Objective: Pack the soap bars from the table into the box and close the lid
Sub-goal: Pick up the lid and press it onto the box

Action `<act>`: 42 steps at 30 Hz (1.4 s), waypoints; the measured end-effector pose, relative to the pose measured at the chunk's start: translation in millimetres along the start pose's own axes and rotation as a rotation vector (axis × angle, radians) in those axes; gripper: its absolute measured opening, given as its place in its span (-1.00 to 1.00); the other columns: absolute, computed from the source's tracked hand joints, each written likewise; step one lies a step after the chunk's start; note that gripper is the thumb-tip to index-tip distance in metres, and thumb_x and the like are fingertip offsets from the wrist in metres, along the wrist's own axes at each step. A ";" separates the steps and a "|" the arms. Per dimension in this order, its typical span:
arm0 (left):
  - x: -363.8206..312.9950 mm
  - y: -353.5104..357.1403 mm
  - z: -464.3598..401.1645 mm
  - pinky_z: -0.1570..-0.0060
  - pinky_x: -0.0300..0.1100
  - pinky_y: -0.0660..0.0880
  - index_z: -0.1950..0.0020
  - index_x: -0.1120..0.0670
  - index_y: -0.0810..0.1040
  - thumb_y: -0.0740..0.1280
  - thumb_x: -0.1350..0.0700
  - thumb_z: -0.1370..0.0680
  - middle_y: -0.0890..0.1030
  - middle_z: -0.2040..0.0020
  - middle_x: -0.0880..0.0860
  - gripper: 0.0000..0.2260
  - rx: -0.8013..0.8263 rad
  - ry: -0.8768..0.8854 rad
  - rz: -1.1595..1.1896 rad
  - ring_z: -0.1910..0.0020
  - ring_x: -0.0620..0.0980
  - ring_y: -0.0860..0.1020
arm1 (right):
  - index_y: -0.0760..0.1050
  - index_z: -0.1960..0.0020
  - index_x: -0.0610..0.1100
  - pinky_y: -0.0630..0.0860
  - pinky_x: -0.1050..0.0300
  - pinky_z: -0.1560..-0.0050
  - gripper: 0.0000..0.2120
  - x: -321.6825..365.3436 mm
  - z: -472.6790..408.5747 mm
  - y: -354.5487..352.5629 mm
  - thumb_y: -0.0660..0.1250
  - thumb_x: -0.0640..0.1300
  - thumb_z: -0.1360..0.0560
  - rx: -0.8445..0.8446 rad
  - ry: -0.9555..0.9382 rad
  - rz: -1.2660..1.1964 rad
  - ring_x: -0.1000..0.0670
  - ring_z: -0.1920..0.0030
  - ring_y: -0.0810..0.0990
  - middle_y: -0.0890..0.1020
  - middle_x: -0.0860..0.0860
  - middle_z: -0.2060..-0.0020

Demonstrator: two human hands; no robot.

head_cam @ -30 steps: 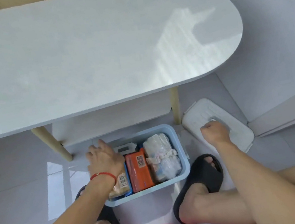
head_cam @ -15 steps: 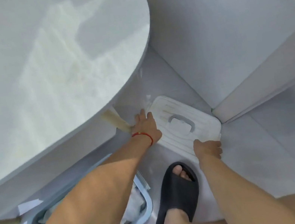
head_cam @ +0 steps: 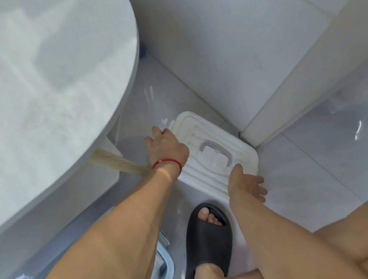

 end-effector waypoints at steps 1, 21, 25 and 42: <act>-4.7 -7.9 8.5 -0.28 0.02 0.36 -0.17 0.23 0.47 0.25 0.18 -0.50 0.37 -0.30 0.18 -0.73 -0.054 0.035 -0.006 -0.18 0.26 0.38 | 0.27 -0.45 -0.21 0.34 -0.21 -0.16 -0.32 -2.1 0.8 -3.6 0.18 0.20 -0.50 0.004 0.010 -0.003 -0.28 -0.29 0.34 0.34 -0.24 -0.33; 218.8 -96.8 276.8 -0.02 -0.06 0.54 -0.42 0.12 0.28 0.43 0.04 -0.44 0.65 -0.09 0.18 -0.39 0.013 -0.310 0.220 -0.08 0.21 0.60 | 0.52 0.25 -0.16 0.40 0.13 0.35 -0.64 9.8 165.2 -60.3 0.28 0.15 -0.42 0.397 -0.889 0.427 -0.06 0.29 0.60 0.65 -0.05 0.25; 288.5 -92.3 299.4 0.28 -0.14 0.52 -0.22 0.14 0.38 0.29 -0.02 -0.50 0.61 0.04 0.19 -0.63 0.055 -0.600 0.418 0.24 0.18 0.61 | 0.45 0.30 -0.16 0.36 0.09 0.36 -0.73 -1.6 223.3 -28.9 0.36 0.03 -0.41 0.447 -1.132 0.590 -0.09 0.36 0.55 0.57 -0.04 0.38; 317.5 -64.0 279.5 -0.13 0.12 0.51 -0.55 0.06 0.05 0.23 0.05 -0.56 0.37 -0.37 0.18 -0.39 -0.024 -0.500 -0.078 -0.29 0.24 0.41 | 0.30 -0.55 -0.05 0.55 -0.19 -0.27 -0.39 -42.1 210.5 32.5 0.41 0.02 -0.57 0.767 -0.805 0.572 -0.19 -0.20 0.62 0.62 -0.12 -0.25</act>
Point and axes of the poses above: each hand's wrist, its own z-axis away from the middle knuckle, its own y-axis out of the palm, x = y × z, the point moved 5 cm from there along -z, towards the middle knuckle
